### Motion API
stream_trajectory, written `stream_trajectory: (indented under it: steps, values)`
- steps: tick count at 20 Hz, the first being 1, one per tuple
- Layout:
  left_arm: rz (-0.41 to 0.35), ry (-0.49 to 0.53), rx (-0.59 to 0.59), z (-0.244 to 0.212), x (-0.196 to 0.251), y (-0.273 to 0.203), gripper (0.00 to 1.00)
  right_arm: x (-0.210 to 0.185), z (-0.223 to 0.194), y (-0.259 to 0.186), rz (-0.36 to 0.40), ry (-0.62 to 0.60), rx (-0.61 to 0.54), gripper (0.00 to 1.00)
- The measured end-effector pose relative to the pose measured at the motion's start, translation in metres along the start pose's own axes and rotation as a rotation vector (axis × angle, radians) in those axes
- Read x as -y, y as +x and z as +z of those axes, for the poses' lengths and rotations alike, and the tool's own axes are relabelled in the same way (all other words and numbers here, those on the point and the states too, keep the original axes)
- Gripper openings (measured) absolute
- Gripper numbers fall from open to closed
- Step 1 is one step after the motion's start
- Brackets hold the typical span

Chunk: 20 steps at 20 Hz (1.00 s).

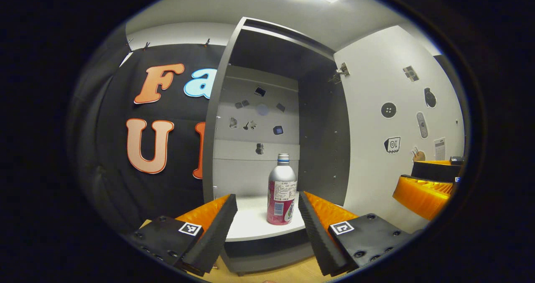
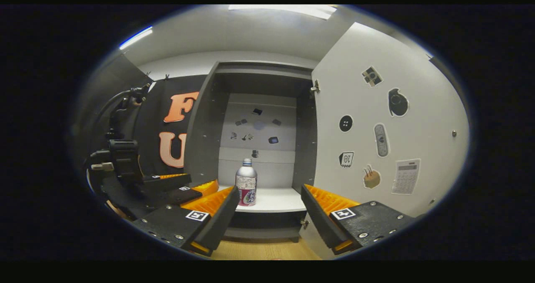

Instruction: Open the cabinet door with the right hand, grasp the bottle in the cabinet with the left hand and place it on the coaster, then close the cabinet door with the right hand.

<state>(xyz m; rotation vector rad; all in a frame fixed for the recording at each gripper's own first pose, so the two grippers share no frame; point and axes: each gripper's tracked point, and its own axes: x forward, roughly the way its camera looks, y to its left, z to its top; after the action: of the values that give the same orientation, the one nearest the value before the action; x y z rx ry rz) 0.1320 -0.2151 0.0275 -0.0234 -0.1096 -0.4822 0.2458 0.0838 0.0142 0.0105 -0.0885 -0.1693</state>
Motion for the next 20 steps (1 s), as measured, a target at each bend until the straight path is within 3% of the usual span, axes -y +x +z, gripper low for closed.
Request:
stream_trajectory:
  steps: [4,7,8,9,20]
  values:
    - [-0.006,-0.021,-0.003,-0.008,0.012,0.033,0.99,0.012,-0.012,0.014,-0.001,-0.011,-0.006,0.91]
    - [-0.038,-0.006,0.001,-0.015,0.024,0.06,0.99,0.014,-0.027,0.029,0.003,-0.009,-0.029,0.91]
    - [-0.039,-0.005,0.005,-0.017,0.026,0.07,0.96,0.015,-0.032,0.033,0.006,-0.006,-0.035,0.95]
    - [-0.045,-0.003,0.002,-0.02,0.028,0.078,0.96,0.015,-0.038,0.036,0.008,-0.002,-0.041,0.91]
    - [-0.068,0.06,-0.044,-0.059,0.035,0.151,0.94,0.022,-0.056,0.057,0.021,-0.012,-0.059,0.91]
